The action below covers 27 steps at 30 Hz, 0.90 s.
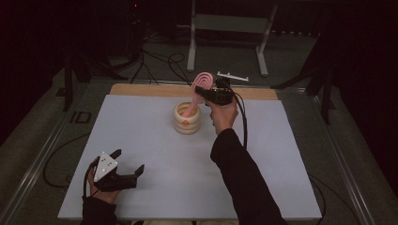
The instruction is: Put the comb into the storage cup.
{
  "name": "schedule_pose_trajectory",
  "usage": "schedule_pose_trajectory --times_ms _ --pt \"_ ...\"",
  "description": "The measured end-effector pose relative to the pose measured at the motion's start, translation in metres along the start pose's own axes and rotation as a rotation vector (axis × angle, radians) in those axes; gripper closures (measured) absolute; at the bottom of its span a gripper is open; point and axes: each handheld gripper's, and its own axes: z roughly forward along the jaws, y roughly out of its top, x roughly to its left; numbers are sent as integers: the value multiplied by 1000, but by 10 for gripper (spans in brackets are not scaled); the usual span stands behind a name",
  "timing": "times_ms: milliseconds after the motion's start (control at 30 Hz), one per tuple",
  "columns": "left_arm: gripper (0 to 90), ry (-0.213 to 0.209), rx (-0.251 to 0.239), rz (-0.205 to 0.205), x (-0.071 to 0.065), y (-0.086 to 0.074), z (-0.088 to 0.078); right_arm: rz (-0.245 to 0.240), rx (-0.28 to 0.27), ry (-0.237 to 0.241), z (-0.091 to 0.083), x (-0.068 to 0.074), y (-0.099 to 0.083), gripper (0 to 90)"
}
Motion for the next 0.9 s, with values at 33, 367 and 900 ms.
schedule_pose_trajectory --times_ms 33,367,900 --pt "13 0 0 0 0 0 0 -3 2 1 1 0 0 636" --pt "13 -1 2 2 0 0 0 -8 10 6 5 3 -3 636" --pt "13 1 -1 0 0 0 0 1 23 14 12 8 -12 636"
